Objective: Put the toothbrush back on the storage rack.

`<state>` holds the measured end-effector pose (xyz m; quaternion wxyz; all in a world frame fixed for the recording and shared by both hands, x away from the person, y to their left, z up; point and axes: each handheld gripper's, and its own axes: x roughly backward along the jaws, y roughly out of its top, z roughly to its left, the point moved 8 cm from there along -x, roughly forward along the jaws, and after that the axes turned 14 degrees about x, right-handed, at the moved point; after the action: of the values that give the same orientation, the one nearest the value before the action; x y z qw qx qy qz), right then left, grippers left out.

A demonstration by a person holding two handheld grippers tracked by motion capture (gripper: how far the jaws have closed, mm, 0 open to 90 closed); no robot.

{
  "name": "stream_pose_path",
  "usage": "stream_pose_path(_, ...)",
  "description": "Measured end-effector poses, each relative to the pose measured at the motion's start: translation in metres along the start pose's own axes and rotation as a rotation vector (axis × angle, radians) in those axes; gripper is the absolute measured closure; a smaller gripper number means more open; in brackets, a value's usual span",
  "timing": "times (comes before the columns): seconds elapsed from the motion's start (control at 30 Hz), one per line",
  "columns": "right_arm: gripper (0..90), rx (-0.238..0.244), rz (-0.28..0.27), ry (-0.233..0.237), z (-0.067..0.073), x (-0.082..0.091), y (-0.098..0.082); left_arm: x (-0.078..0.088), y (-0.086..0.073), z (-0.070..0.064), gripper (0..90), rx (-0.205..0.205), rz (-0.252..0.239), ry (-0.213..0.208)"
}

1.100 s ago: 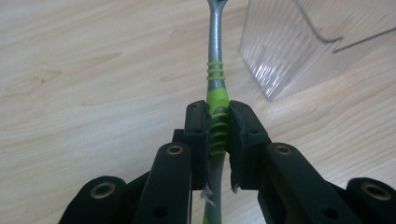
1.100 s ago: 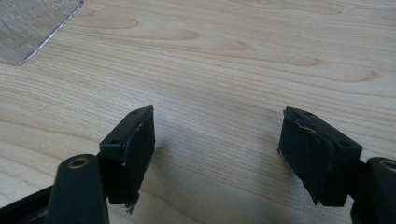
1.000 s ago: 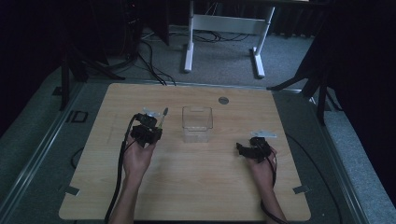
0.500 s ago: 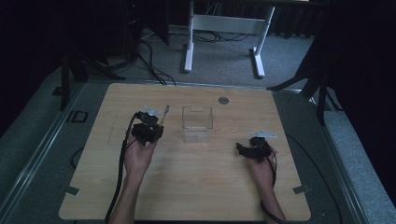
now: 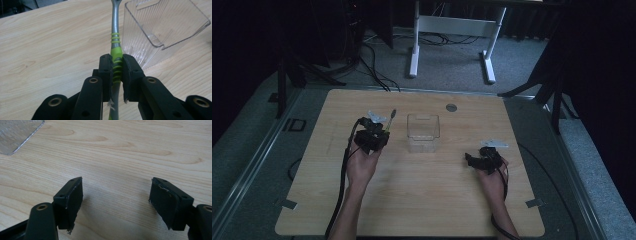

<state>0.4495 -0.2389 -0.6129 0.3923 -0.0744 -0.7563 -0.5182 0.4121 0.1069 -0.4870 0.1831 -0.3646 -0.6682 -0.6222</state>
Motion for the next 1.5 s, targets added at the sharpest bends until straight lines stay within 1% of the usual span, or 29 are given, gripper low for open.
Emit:
stream_pose_path(0.3, 26.7, -0.001, 0.0, 0.001, 0.0, 0.0, 0.0, 0.0, 0.005, -0.002, 78.8, -0.001, -0.03, -0.023)
stream_pose_path(0.37, 26.7, -0.001, 0.0, 0.001, 0.0, 0.0, 0.0, 0.001, 0.007, -0.003, 78.8, -0.006, -0.04, -0.022)
stream_pose_path(0.57, 26.7, -0.005, -0.001, 0.004, 0.0, 0.0, 0.0, 0.002, 0.011, -0.006, 78.8, -0.007, -0.076, -0.042)
stream_pose_path(0.63, 26.7, -0.004, -0.001, 0.003, 0.0, 0.0, 0.0, 0.002, 0.012, -0.007, 78.8, -0.012, -0.08, -0.053)
stream_pose_path(0.7, 26.8, -0.003, -0.001, 0.003, 0.0, 0.0, 0.0, 0.002, 0.012, -0.007, 78.8, -0.015, -0.076, -0.054)
stream_pose_path(0.9, 26.7, -0.003, -0.001, 0.003, 0.0, 0.0, 0.0, 0.003, 0.015, -0.007, 78.8, -0.013, -0.094, -0.067)
stream_pose_path(0.93, 26.7, -0.004, -0.001, 0.003, 0.0, 0.0, 0.0, 0.003, 0.016, -0.009, 78.8, -0.019, -0.097, -0.084)
stream_pose_path(1.03, 26.7, -0.002, -0.001, 0.002, 0.0, 0.0, 0.0, 0.004, 0.018, -0.011, 78.8, -0.037, -0.11, -0.092)
stream_pose_path(1.1, 26.7, -0.002, -0.002, 0.002, 0.0, 0.0, 0.0, 0.004, 0.018, -0.012, 78.8, -0.039, -0.118, -0.097)
stream_pose_path(1.13, 26.7, -0.002, -0.001, 0.002, 0.0, 0.0, 0.0, 0.005, 0.019, -0.014, 78.8, -0.047, -0.13, -0.11)
stream_pose_path(1.17, 26.8, -0.003, 0.0, 0.001, 0.0, 0.0, 0.0, 0.006, 0.02, -0.015, 78.8, -0.057, -0.132, -0.113)
stream_pose_path(1.23, 26.7, -0.003, 0.0, 0.002, 0.0, 0.0, 0.0, 0.006, 0.021, -0.017, 78.8, -0.061, -0.136, -0.124)
stream_pose_path(1.3, 26.7, -0.003, 0.0, 0.002, 0.0, 0.0, 0.0, 0.006, 0.021, -0.017, 78.8, -0.061, -0.136, -0.124)
stream_pose_path(1.33, 26.7, -0.004, -0.001, 0.002, 0.0, 0.0, 0.0, 0.005, 0.023, -0.02, 78.8, -0.069, -0.138, -0.134)
stream_pose_path(1.47, 26.7, -0.004, -0.001, 0.002, 0.0, 0.0, 0.0, 0.005, 0.024, -0.023, 78.8, -0.076, -0.147, -0.146)
stream_pose_path(1.5, 26.7, -0.003, 0.0, 0.002, 0.0, 0.0, 0.0, 0.004, 0.025, -0.026, 78.8, -0.073, -0.151, -0.157)
